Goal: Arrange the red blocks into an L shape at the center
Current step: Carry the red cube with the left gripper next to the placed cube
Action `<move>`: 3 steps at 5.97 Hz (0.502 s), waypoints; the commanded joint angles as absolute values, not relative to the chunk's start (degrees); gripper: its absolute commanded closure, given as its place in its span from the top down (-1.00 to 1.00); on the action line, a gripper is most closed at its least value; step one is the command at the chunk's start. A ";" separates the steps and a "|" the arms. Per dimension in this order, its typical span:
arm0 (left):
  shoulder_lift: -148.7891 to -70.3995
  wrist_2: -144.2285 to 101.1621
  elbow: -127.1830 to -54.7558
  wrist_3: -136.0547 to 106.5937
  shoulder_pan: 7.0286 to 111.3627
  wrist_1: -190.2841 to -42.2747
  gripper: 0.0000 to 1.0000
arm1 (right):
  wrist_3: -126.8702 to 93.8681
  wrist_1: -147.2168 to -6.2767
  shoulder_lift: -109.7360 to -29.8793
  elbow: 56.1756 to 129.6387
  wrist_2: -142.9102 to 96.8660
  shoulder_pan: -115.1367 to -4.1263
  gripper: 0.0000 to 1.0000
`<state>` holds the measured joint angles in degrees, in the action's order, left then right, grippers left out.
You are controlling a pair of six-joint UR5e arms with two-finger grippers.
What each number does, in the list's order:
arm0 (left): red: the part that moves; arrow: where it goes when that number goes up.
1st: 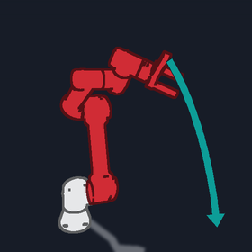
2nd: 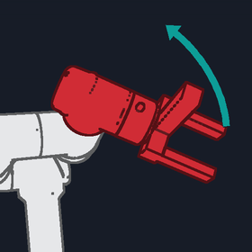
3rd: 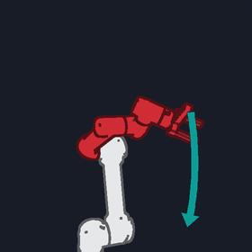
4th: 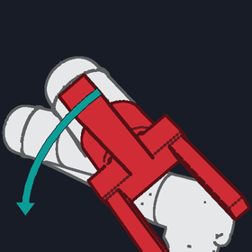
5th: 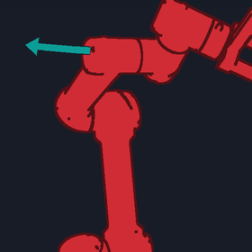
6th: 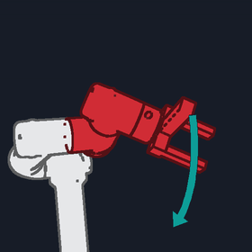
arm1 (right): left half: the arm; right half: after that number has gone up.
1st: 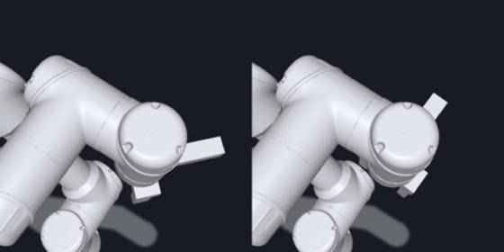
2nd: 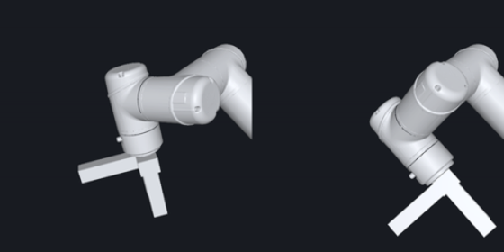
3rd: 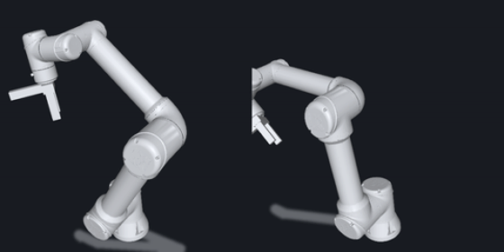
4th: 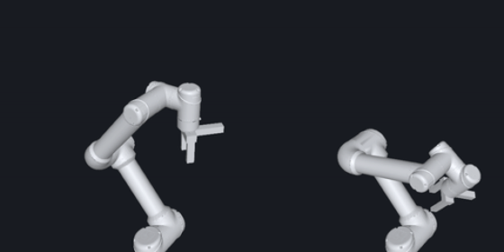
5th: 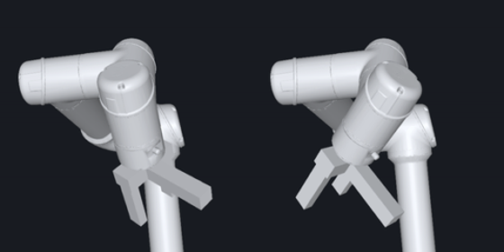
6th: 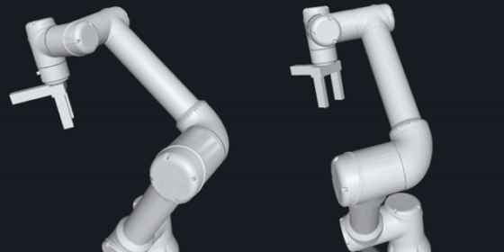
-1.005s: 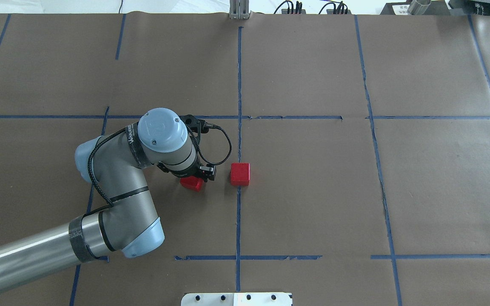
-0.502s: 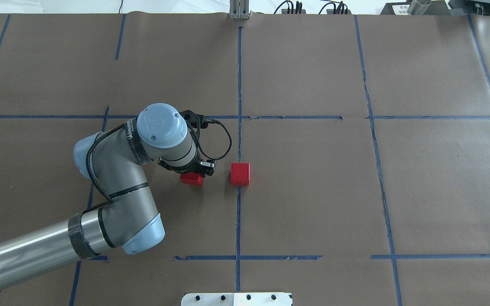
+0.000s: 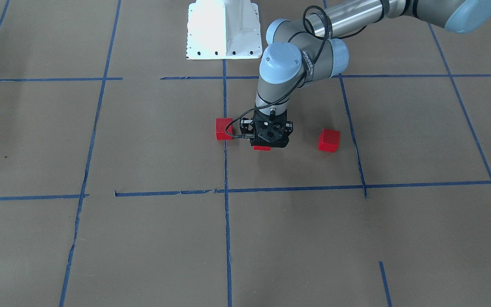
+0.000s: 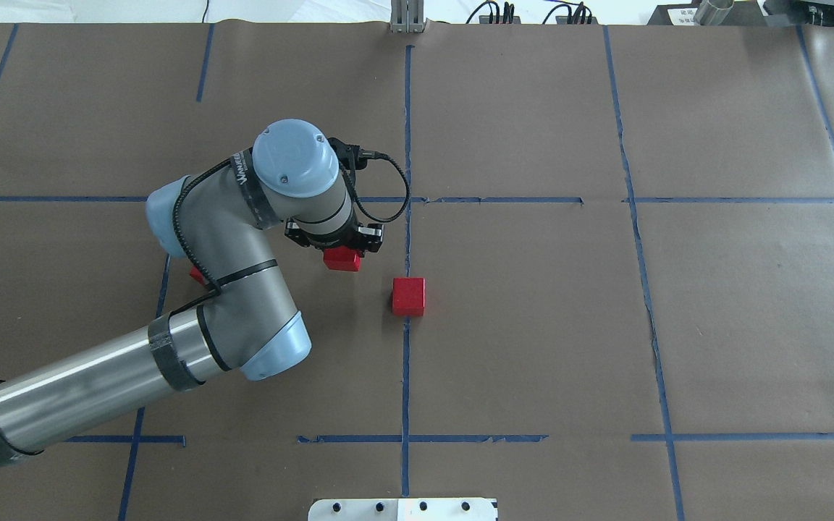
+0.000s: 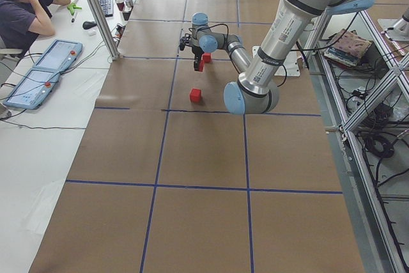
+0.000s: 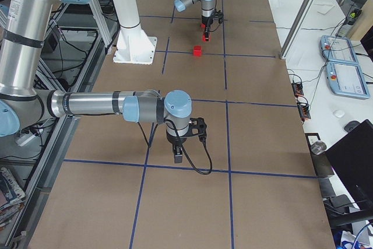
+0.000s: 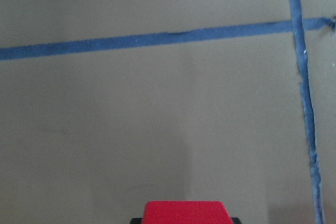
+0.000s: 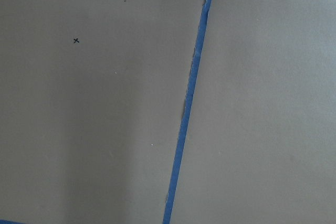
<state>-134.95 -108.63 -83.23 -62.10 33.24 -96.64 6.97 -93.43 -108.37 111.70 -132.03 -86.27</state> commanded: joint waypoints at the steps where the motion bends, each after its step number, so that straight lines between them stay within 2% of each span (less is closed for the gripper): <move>1: -142.52 -108.63 -74.83 -64.14 33.49 -96.86 -1.00 | 6.94 -93.43 -108.37 111.62 -132.01 -86.22 1.00; 2: -146.91 -108.63 -69.05 -65.73 33.05 -97.12 -1.00 | 7.03 -93.34 -108.28 111.62 -131.92 -86.22 1.00; 3: -147.65 -108.63 -68.04 -66.00 32.52 -96.95 -1.00 | 7.03 -93.34 -108.28 111.62 -131.92 -86.22 1.00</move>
